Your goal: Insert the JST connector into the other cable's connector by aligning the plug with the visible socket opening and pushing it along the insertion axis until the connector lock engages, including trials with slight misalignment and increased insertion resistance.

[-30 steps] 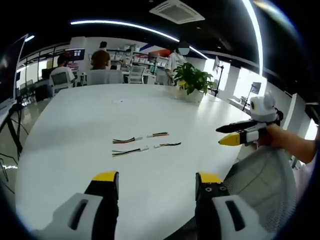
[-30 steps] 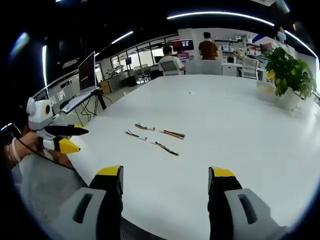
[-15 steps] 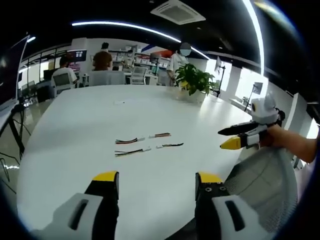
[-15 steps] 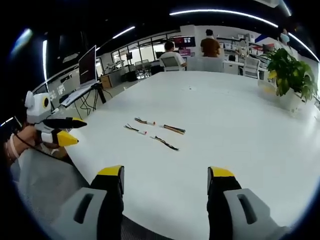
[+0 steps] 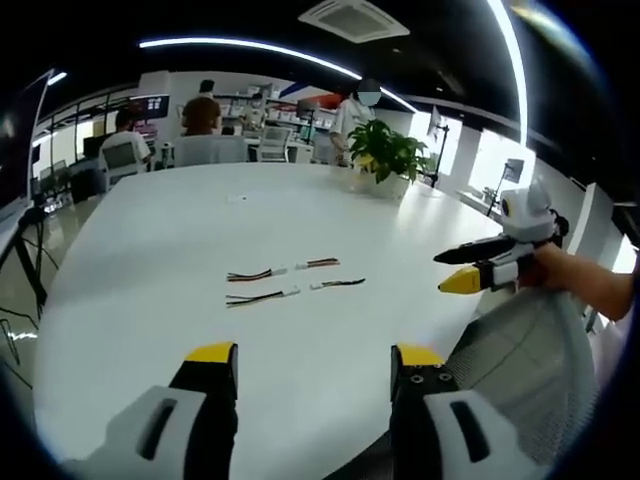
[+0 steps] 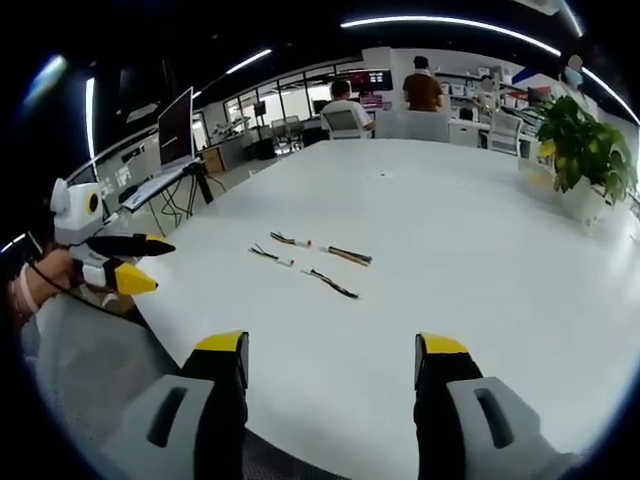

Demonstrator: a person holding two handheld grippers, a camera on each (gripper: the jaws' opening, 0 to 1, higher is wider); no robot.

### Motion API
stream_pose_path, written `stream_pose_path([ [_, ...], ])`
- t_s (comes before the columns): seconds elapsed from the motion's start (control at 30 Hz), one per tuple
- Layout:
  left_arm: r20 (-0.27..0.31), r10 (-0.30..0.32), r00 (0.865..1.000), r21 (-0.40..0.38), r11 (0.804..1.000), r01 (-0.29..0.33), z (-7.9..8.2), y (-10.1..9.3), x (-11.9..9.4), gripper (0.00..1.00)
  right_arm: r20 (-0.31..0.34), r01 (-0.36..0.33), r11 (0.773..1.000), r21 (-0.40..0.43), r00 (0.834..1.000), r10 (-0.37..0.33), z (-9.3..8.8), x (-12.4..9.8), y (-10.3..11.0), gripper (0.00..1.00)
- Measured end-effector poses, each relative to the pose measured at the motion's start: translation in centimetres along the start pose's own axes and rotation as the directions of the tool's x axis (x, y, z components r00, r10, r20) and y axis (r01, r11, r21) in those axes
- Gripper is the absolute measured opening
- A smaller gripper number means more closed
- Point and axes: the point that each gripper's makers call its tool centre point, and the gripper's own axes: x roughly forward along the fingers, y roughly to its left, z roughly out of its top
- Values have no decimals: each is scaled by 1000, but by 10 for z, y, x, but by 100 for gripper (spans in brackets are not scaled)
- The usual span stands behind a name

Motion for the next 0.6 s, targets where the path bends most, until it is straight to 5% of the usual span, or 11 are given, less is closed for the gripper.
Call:
stream_pose_path([
  [0.6,-29,24,999,-14,1000,-24,-2,9,4,58,-25,-32,999,-13,999,32,0,8,3,66],
])
